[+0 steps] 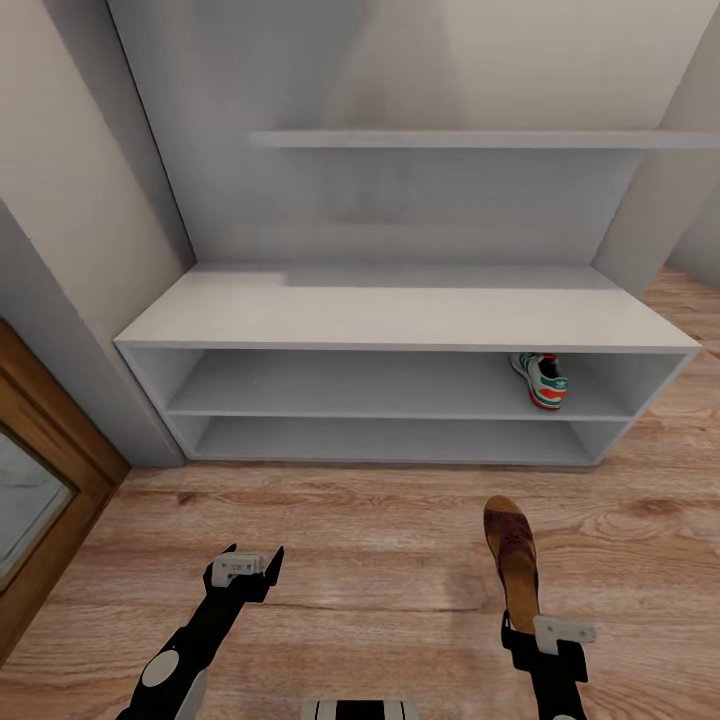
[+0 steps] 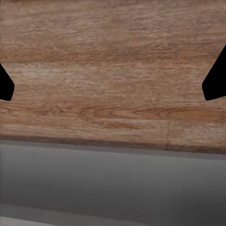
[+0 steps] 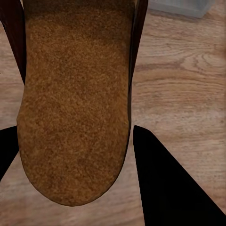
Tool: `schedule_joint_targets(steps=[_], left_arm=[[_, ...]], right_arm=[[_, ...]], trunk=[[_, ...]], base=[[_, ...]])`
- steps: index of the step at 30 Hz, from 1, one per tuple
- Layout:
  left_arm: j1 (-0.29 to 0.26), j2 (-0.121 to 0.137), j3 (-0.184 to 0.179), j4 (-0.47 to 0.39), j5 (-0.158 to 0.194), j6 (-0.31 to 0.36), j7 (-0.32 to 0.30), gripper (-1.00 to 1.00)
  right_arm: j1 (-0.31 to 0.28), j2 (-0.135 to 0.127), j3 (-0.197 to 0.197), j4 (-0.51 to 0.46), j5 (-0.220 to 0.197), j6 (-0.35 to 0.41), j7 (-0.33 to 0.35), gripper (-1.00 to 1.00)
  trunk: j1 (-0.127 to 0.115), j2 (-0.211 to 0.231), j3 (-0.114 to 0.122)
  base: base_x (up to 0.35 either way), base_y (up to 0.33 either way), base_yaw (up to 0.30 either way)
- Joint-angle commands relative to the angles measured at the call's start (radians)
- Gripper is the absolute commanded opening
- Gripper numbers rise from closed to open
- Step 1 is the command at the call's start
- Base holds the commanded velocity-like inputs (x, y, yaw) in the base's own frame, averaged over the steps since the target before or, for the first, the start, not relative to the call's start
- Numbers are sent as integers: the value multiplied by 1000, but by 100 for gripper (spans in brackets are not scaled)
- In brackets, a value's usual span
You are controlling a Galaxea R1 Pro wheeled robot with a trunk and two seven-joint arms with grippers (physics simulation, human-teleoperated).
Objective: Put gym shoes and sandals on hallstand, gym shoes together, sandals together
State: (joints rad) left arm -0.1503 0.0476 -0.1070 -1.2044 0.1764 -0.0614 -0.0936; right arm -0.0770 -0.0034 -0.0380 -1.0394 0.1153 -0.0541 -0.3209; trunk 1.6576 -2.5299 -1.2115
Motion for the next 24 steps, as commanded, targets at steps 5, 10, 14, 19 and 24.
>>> schedule_joint_targets(steps=[5,10,14,19,24], left_arm=[[0,0,0,-1,0,0,0,100],[0,0,0,-1,-1,0,0,100],[0,0,-2,-1,0,0,0,100],[0,-1,-3,-1,-1,0,0,100],[0,-1,-4,-1,-1,0,0,100]], right_arm=[[-3,4,5,7,-2,-2,2,-100],[-7,8,11,2,-3,6,5,-100],[-32,23,35,-51,-3,78,5,-100],[-64,27,46,-114,-5,164,7,-100],[-80,26,50,-135,-9,203,8,-100]], trunk=[[0,0,0],[0,0,0],[0,0,0],[0,0,0],[0,0,0]], base=[[0,0,0],[0,0,0],[0,0,0],[0,0,0],[0,0,0]])
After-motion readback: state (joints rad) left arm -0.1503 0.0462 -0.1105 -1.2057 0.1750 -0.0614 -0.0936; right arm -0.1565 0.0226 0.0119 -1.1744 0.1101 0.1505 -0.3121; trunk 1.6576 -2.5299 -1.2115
